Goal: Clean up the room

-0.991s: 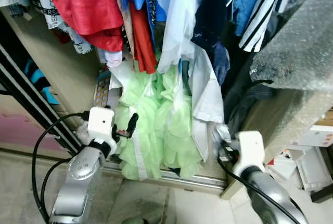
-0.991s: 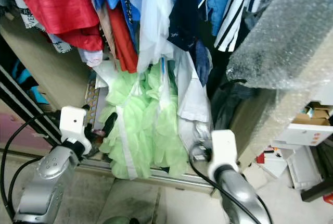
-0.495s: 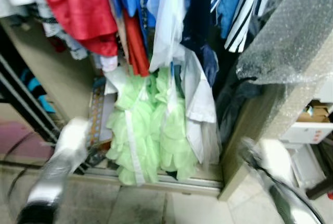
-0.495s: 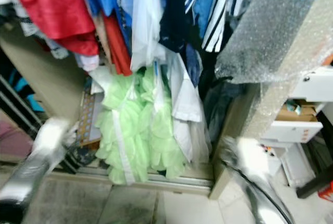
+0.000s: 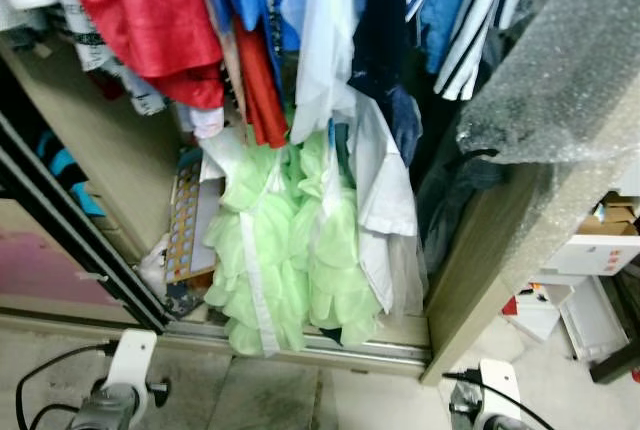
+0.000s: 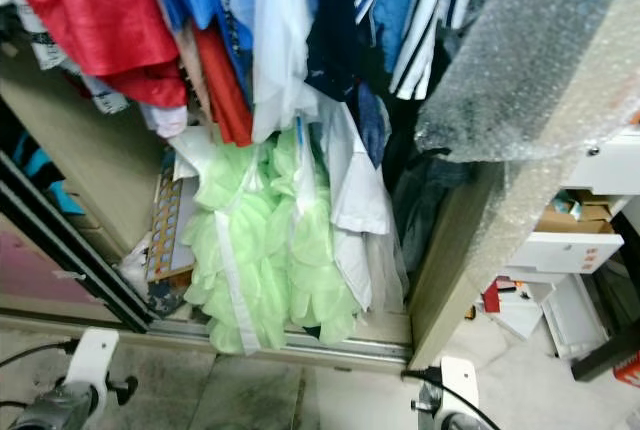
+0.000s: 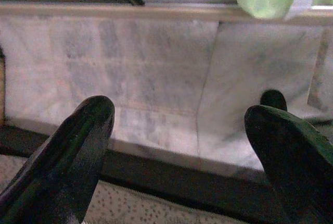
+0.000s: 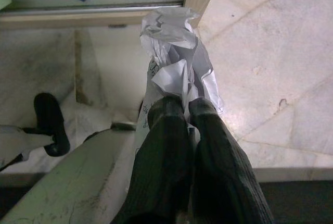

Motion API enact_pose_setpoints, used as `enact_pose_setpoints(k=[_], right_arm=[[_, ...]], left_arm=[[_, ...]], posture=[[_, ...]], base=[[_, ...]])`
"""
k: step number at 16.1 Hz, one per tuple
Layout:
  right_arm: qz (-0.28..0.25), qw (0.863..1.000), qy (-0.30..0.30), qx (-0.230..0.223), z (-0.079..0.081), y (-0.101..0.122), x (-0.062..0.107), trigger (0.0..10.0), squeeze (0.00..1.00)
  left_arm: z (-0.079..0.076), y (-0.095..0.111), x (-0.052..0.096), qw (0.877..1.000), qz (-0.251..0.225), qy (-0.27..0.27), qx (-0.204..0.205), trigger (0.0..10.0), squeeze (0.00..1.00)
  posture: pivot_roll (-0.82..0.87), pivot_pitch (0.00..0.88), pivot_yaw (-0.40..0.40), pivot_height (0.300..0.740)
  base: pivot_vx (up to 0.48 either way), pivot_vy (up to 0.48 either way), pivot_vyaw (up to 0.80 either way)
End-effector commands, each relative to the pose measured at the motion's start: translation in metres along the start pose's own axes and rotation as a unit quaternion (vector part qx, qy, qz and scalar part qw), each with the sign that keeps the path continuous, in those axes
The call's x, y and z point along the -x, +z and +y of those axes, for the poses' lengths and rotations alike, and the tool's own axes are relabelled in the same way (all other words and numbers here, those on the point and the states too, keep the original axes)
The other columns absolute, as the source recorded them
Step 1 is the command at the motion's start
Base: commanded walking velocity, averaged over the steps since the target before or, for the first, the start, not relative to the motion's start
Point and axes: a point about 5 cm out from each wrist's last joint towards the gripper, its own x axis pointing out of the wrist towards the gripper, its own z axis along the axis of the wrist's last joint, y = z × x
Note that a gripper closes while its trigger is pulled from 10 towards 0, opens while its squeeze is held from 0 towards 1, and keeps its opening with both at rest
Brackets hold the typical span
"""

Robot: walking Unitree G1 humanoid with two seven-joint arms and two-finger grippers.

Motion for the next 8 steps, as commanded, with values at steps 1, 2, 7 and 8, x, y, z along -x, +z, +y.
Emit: enact_pose_setpoints(k=[1,2,7,8], right_arm=[[0.002,1.000,0.004,0.017,0.007,0.002,-0.002,10.0,0.00],[0.004,1.000,0.006,0.029,0.013,0.001,-0.004,10.0,0.00],[-0.002,0.998,0.027,0.050,0.044,0.003,-0.007,10.0,0.00],[-0.001,0.998,0.027,0.053,0.045,0.002,-0.007,10.0,0.00]], left_arm=[[-0.002,0.000,-0.001,1.000,0.002,-0.003,-0.011,10.0,0.00],[-0.004,-0.003,-0.001,1.000,0.008,-0.002,-0.011,10.0,0.00],[-0.034,0.017,-0.005,1.000,-0.007,-0.022,-0.018,10.0,0.00],[-0.037,0.019,-0.005,1.000,-0.008,-0.023,-0.018,10.0,0.00]], posture=[[0.04,0.000,0.065,0.740],[0.04,0.000,0.066,0.740],[0.02,0.000,0.072,0.740],[0.02,0.000,0.072,0.740]], base=[[0.000,0.000,0.00],[0.000,-0.371,0.00],[0.000,-0.404,0.00],[0.000,-0.405,0.00]])
